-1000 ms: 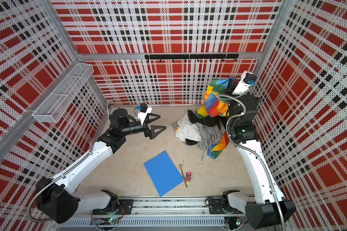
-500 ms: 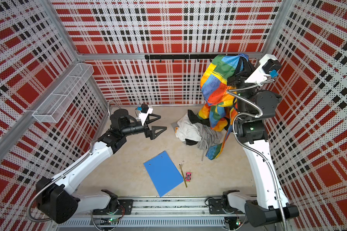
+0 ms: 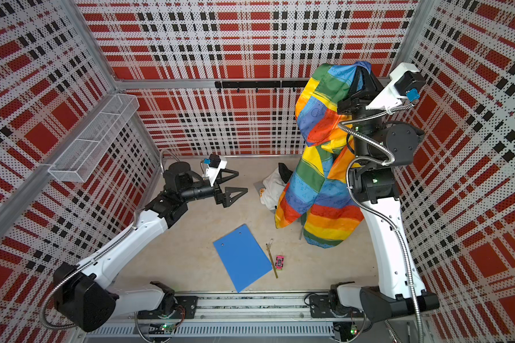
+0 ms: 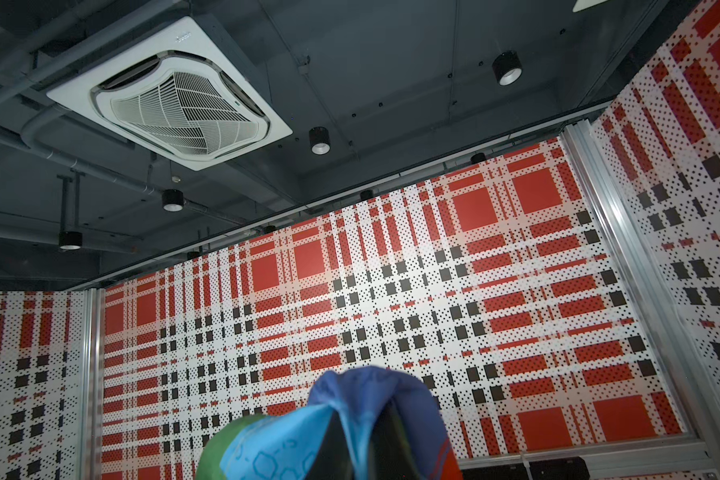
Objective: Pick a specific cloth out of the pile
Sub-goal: 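Lift the rainbow cloth high above the pile with the right gripper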
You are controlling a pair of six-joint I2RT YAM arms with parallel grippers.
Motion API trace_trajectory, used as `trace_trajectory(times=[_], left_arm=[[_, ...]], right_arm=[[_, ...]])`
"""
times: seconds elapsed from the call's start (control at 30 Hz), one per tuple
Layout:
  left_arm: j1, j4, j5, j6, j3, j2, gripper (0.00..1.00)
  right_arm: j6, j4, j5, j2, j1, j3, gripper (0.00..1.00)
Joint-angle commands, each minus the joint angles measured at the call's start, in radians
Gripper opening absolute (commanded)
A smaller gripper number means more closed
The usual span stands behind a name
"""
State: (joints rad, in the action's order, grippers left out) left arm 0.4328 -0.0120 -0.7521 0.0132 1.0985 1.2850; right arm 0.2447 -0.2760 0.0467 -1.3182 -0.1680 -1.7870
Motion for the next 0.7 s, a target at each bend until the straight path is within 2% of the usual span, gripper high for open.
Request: trace_trajectory(times=[0.0,0.2,0.37,0.67], left_arm=[[0.001,-0.001,-0.006,-0.007,0.014,-0.009,0.99],[-0.004,-0.002,-0.003,-0.007,0.012,-0.015,0.99],[-0.012,-0.004,0.004,-0.007,0.011,-0.025,0.99],[-0.028,-0.016,0.002,0.002,0.008,-0.046,0.99]], right_arm=[[0.016,-0.082,-0.038,0.001,-0.014,-0.059,0.07],[-0.012,-0.025,-0.069,-0.037,-0.064,-0.147,0.07],[-0.063,-0.027,-0.052,-0.064,-0.14,-0.181,0.07],[-0.168,0.027,-0.015,-0.176,-0.277,-0.351,0.07]])
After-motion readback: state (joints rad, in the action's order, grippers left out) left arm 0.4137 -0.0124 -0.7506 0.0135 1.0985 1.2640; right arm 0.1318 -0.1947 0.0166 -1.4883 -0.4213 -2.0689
